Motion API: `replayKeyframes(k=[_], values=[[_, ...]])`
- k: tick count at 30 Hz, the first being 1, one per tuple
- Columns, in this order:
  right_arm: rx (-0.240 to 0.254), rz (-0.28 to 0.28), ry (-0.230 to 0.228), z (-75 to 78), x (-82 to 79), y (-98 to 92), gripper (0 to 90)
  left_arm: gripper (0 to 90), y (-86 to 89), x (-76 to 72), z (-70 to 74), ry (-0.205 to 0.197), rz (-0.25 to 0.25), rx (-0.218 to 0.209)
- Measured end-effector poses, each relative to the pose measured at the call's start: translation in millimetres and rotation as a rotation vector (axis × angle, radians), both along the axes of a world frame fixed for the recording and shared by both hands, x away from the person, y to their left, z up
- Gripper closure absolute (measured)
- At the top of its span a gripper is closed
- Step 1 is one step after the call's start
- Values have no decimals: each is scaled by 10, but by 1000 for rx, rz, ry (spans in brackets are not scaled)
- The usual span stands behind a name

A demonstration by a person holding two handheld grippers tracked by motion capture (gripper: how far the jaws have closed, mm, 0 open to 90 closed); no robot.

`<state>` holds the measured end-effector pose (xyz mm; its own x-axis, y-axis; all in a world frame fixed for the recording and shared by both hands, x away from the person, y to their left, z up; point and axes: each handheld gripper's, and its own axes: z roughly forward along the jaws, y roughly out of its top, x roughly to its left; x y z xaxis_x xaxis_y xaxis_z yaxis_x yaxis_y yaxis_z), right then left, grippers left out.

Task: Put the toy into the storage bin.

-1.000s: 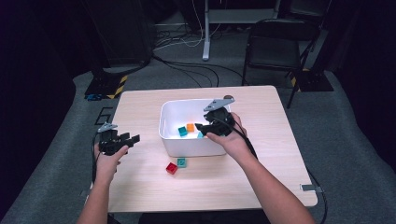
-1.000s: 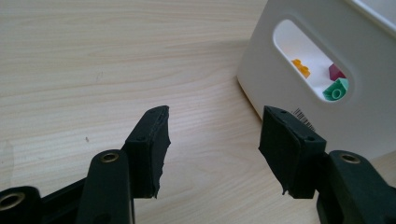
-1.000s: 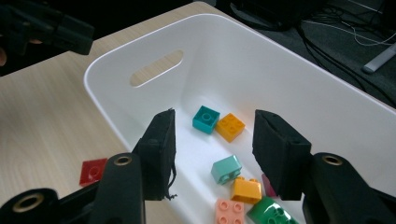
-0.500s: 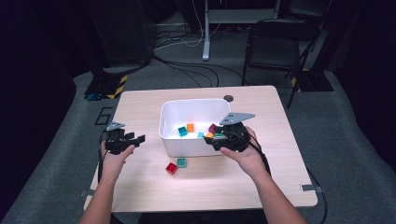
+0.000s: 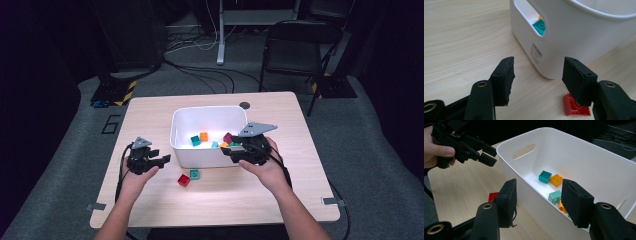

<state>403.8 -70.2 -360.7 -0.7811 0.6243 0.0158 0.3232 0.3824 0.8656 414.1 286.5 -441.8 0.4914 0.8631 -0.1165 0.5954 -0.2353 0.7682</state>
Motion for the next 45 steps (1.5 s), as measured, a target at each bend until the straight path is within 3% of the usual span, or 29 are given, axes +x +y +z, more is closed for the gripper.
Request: replayKeyframes(k=[8,18,30,42,45], values=[[14,8,0,20,-13,-17,446,417,-121,-70,-75,5,-11,-10],[79,-22,-3,68,-4,-125,445,405,-237,-167,-265,6,-39,-10],[62,-29,-8,54,-19,-128,445,434,-385,-256,-508,60,-81,4],[53,-34,1,16,-8,-110,445,479,-497,-256,-605,89,-118,24],[50,-35,4,8,-7,-103,445,508,-518,-251,-629,95,-132,53]])
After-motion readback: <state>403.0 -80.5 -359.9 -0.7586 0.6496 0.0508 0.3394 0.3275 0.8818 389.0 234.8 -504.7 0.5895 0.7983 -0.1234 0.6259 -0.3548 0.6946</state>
